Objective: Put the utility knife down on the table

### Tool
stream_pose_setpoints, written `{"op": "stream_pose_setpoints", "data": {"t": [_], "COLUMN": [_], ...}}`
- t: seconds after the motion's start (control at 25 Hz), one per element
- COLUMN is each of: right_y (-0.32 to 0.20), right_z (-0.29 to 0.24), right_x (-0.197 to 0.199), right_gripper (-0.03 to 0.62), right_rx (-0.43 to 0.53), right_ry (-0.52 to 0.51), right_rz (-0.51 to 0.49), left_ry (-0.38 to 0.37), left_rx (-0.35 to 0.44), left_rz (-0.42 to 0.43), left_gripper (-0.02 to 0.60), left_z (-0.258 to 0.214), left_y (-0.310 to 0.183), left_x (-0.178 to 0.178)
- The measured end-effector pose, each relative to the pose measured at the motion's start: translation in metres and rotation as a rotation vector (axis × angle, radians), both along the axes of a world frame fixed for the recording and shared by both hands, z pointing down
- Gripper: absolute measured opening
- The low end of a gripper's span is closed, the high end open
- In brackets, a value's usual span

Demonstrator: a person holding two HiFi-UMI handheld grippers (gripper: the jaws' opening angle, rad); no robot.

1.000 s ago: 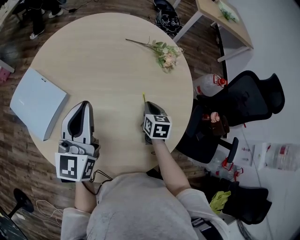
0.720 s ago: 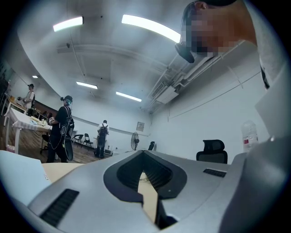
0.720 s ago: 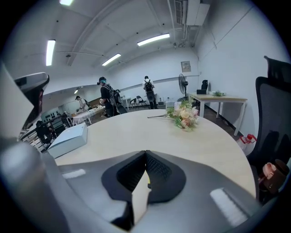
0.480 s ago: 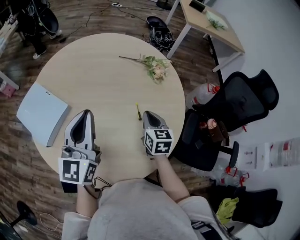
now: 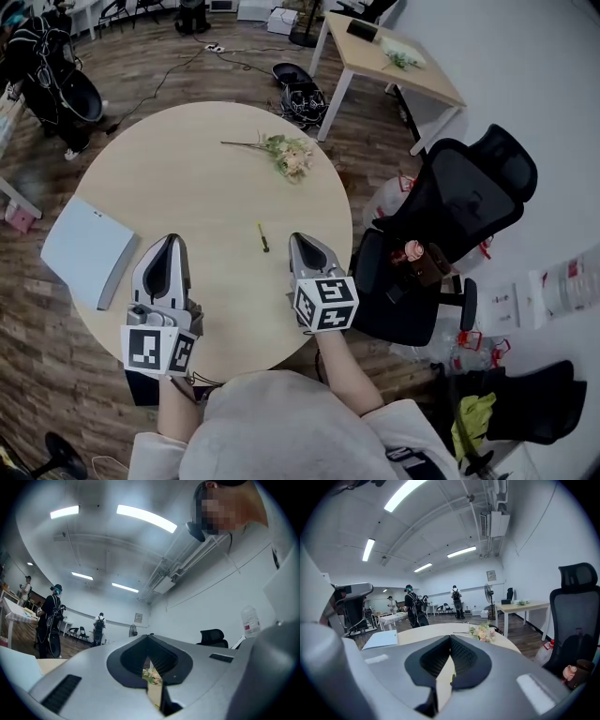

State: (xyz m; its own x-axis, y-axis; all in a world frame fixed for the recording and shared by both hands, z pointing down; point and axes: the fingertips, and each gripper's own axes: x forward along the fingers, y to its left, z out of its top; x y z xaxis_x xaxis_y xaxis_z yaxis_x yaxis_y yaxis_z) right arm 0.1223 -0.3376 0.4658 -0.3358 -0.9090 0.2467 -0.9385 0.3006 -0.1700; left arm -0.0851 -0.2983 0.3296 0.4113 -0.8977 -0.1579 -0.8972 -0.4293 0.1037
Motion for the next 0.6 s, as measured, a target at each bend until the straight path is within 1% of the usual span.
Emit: {"op": "stream_pose_setpoints", "data": {"t": [0.24, 0.6], "right_y": [0.030, 0.073], "right_z": [-0.034, -0.080], "right_x": [0.014, 0.030], "right_gripper": [0.011, 0.011], "right_rx": [0.086, 0.191], "right_ry": [0.037, 0.047], "right_rz": [0.006, 0.001], "left_ry": [-0.008, -0.017], "left_rx": [0.039, 0.082], "left_rz": [0.018, 0.018], "left_gripper": [0.008, 0.008], "left_z": [-0.016, -0.034], "left_y": [0.023, 0.058], "left_x": [0.019, 0.034]}}
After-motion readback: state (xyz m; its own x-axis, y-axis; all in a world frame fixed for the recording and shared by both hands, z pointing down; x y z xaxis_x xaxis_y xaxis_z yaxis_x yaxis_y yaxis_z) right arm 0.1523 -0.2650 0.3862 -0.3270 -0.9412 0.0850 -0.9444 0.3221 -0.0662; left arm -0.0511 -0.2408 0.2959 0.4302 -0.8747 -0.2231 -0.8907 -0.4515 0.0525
